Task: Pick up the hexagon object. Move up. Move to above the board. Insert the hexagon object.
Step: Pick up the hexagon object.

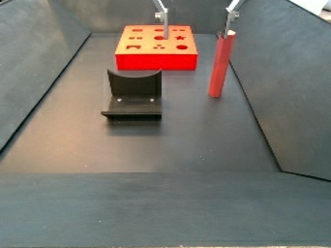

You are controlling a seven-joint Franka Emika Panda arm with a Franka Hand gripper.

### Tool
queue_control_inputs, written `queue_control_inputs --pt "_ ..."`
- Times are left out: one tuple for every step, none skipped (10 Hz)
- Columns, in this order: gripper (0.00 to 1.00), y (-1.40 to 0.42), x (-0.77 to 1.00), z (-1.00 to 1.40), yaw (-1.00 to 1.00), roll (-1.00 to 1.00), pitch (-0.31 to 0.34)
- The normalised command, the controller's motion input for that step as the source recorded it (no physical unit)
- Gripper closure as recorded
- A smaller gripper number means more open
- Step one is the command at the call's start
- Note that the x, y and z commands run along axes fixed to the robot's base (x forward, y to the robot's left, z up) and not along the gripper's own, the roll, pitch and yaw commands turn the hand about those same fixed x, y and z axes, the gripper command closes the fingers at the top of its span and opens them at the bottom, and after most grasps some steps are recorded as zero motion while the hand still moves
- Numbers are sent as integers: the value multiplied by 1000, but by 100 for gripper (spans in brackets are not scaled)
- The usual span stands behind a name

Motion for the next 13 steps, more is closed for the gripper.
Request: queue_control_inputs --pt "0 -26 -457 -83 -106 0 0" --pt "0 -246 -534 -109 -274 -70 0" --pt "0 -349 -440 -117 -429 -90 -26" --pt "0 -386 -426 -140 -417 -109 -47" --pt "0 -449 -400 -106 -414 -104 -119" --pt "0 -357 -234 -109 -591 -106 -130" --pt "0 -311 -134 -126 -683 -117 -134" --pt "0 -286 -49 -131 -754 -106 -124" --pt "0 -274 -111 -143 -729 -59 -86" --pt "0 -271 -151 -157 -706 -47 -76" --pt "0 -294 -340 -143 -574 -11 -47" --pt "0 -303 -409 -180 -500 -21 -34" --pt "0 -234 -440 -174 -420 -14 -43"
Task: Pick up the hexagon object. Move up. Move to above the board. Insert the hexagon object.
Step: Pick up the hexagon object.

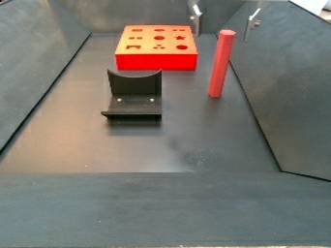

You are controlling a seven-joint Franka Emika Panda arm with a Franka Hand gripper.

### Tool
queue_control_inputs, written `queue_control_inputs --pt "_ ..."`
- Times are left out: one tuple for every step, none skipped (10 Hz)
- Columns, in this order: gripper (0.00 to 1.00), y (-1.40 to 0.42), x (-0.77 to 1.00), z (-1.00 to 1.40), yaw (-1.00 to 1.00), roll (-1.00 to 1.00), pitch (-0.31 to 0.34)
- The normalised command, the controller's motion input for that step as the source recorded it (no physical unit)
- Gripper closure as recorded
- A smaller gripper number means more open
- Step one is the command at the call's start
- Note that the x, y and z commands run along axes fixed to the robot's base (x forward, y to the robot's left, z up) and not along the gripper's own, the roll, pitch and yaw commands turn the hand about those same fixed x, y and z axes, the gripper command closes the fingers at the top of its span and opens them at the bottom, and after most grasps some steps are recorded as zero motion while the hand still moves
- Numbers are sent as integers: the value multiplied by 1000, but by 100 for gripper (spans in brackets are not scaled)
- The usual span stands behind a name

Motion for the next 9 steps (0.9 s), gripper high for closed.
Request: queue_control_inputs --pt "0 -160 -469 -146 -283 0 -41" --pt "0 -109 -157 -189 -169 -29 -90" --pt "0 -83 0 -226 -94 -16 -93" --pt "0 -74 17 -266 -77 0 -81" --pt "0 -83 54 -286 -66 0 -66" --pt "0 -91 51 -283 0 33 -53" --pt "0 -106 37 -266 0 107 -21" --pt "0 -111 0 -237 0 120 -27" --pt "0 -83 0 -123 3 137 -10"
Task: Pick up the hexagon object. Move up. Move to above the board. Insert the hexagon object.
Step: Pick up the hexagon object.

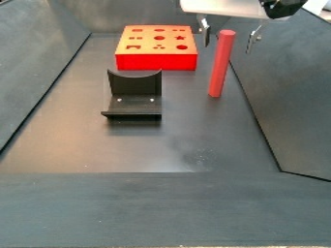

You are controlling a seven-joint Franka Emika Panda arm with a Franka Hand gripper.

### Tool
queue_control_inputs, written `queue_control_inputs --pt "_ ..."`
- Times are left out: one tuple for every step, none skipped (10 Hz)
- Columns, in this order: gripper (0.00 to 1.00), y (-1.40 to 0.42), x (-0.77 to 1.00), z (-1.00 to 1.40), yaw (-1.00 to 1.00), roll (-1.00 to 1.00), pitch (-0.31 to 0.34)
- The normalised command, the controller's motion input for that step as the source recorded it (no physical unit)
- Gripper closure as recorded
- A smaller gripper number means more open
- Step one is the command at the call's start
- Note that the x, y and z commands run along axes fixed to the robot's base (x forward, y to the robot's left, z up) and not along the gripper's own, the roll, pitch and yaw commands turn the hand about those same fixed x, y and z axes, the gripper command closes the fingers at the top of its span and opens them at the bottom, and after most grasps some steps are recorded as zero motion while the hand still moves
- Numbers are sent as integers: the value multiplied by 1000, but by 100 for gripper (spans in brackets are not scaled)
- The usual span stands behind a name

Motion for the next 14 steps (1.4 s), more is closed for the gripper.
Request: queue_control_inputs --pt "0 -31 0 -20 23 126 -19" --pt "0 -71 -49 0 46 217 -59" --pt "0 -60 -63 0 46 344 -74" --pt "0 0 -43 0 74 359 -96" --pt "0 0 -89 -20 63 329 -153" --pt "0 0 -89 0 77 254 -183" --pt "0 31 -14 -40 14 4 -126" --pt "0 66 -9 -120 0 -49 -94" --pt "0 180 0 -146 -51 -164 -114" --pt "0 69 0 -66 -89 -146 -84" --pt "0 0 0 0 0 -24 -17" --pt "0 3 -69 0 0 -39 -109" --pt "0 0 0 -20 0 -7 -60" --pt "0 0 0 0 0 0 0"
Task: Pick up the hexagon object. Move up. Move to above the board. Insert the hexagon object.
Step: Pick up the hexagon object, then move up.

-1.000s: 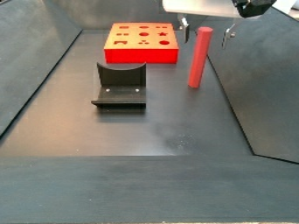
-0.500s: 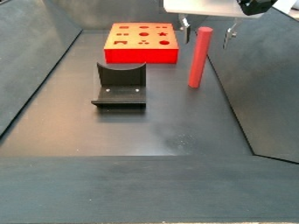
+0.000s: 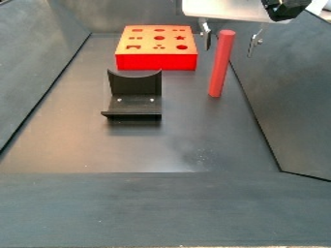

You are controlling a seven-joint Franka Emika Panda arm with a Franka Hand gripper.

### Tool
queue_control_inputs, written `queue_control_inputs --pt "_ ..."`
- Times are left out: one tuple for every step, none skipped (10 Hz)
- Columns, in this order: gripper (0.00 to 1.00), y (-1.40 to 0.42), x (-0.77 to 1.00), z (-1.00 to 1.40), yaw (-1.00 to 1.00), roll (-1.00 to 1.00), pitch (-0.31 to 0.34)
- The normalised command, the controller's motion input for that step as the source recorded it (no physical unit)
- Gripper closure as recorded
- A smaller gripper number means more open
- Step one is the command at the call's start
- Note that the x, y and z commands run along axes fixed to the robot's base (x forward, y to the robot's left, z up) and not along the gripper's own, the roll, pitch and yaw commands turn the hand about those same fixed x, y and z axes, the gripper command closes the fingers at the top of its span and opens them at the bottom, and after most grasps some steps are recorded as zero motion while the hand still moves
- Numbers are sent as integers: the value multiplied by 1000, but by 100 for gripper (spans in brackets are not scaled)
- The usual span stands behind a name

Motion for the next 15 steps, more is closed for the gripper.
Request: queue_control_inputs --pt "100 0 0 0 0 0 0" --pt "100 0 0 0 0 0 0" --pt "100 0 0 0 0 0 0" --pt "100 0 0 0 0 0 0" --pt "100 0 0 0 0 0 0" --pt "100 0 0 0 0 0 0" --pt "100 0 0 0 0 0 0" --pt "100 0 0 0 0 0 0" --pt "100 0 0 0 0 0 0" --pt "100 0 0 0 0 0 0" --pt "100 0 0 0 0 0 0" --pt "100 0 0 833 0 0 0" --pt "100 68 -62 769 41 -2 42" --pt "100 53 -57 632 29 -1 53" --pt "100 40 -42 538 21 0 52"
